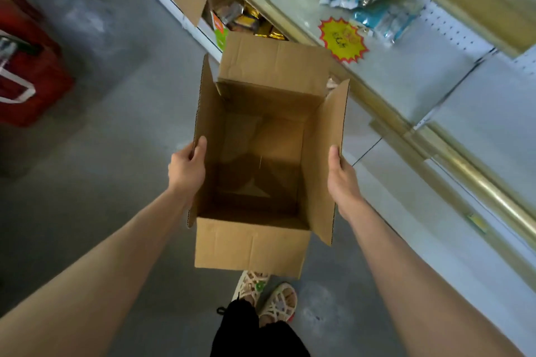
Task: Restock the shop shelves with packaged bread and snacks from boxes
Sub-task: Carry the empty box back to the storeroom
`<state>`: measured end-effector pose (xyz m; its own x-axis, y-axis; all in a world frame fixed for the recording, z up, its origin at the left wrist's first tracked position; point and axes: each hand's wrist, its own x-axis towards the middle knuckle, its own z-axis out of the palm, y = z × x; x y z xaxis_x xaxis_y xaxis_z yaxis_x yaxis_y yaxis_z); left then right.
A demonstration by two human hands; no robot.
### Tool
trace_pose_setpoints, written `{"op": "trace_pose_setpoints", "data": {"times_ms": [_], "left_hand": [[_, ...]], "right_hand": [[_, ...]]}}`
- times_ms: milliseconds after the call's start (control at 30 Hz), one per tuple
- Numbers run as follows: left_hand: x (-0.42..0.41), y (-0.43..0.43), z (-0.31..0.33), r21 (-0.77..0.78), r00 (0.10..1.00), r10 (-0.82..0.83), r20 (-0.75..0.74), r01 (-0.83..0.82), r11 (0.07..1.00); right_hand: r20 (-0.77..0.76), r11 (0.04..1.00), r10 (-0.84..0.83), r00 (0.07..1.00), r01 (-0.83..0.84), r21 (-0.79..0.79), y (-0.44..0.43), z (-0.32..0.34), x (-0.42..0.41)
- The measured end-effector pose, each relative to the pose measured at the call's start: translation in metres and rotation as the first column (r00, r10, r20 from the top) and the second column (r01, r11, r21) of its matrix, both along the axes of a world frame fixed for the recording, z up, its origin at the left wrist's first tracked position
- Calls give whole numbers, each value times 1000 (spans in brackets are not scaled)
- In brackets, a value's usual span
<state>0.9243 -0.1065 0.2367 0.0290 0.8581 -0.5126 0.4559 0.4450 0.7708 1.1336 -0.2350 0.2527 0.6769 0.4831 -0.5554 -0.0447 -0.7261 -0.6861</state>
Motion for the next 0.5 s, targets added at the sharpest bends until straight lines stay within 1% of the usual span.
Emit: {"op": "trace_pose_setpoints", "data": {"times_ms": [133, 200, 300, 367, 500], "left_hand": [[-26, 10, 47, 46, 993, 94, 65, -97, 994], [-40, 12, 86, 93, 982, 146, 124, -158, 983], [-53, 9, 132, 142, 973, 191, 128, -209, 968], [-67, 0, 165, 162, 957, 242, 160, -267, 950], [-85, -22, 208, 224, 933, 303, 195, -344, 912]], "right_hand": [[59, 993, 102, 993, -105, 45, 26, 59, -12], [93, 982, 169, 981, -176, 69, 40, 95, -19], [145, 967, 211, 967, -228, 115, 53, 131, -25], [180, 953, 243, 953, -269, 140, 59, 162, -35], [256, 921, 330, 908, -369, 122, 60, 203, -49]]}}
